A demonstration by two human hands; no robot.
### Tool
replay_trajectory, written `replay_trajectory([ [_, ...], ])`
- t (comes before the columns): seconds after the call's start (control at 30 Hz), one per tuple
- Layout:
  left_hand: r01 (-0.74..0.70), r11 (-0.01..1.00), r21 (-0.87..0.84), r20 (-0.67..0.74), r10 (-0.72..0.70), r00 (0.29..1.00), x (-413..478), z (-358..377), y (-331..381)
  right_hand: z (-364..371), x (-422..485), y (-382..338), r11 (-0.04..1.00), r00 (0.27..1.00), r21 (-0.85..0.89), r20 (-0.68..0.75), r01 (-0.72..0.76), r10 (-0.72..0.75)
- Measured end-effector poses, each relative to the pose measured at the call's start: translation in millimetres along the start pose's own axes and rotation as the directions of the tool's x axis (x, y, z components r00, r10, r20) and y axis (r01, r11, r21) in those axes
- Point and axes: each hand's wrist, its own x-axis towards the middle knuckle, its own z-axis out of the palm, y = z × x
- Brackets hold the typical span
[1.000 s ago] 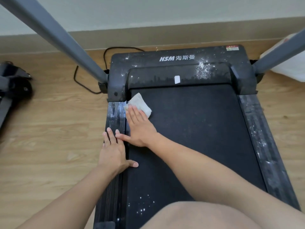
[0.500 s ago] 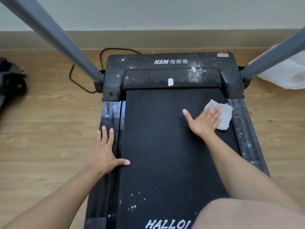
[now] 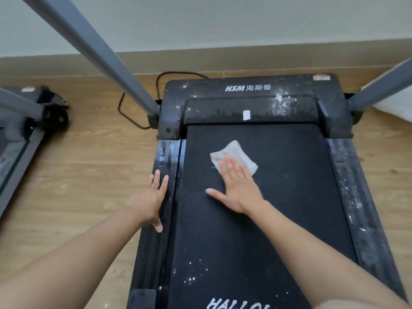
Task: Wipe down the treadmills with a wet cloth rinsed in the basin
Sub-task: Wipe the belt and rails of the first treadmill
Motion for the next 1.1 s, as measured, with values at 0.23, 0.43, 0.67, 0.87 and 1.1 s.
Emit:
replay_trajectory([
  [0.23,-0.013,0.998,-0.064,-0.002,0.013,1.000,0,6,-8,-28,-79,141,0.758,0.801,0.316,0.010,-0.570,0.598],
  [0.43,-0.002,0.990,-0.142,-0.018,-0.001,1.000,3,10,-12,-1,-12,19,0.881,0.903,0.206,0.029,-0.425,0.429],
  [0.67,-0.015,0.968,-0.249,0.034,0.024,0.999,2,10,-13,46,-8,-108,0.936,0.933,-0.127,0.194,0.329,-0.302],
  [0.87,0.018,0.998,-0.067,0.088,-0.012,0.996,4,7,4,14,-42,49,0.997,0.998,-0.075,-0.049,0.023,-0.027],
  [1.1,0.046,0.999,-0.025,0.115,-0.042,0.992,9,10,7,-2,-137,153,0.937,0.933,0.019,-0.078,-0.350,0.350],
])
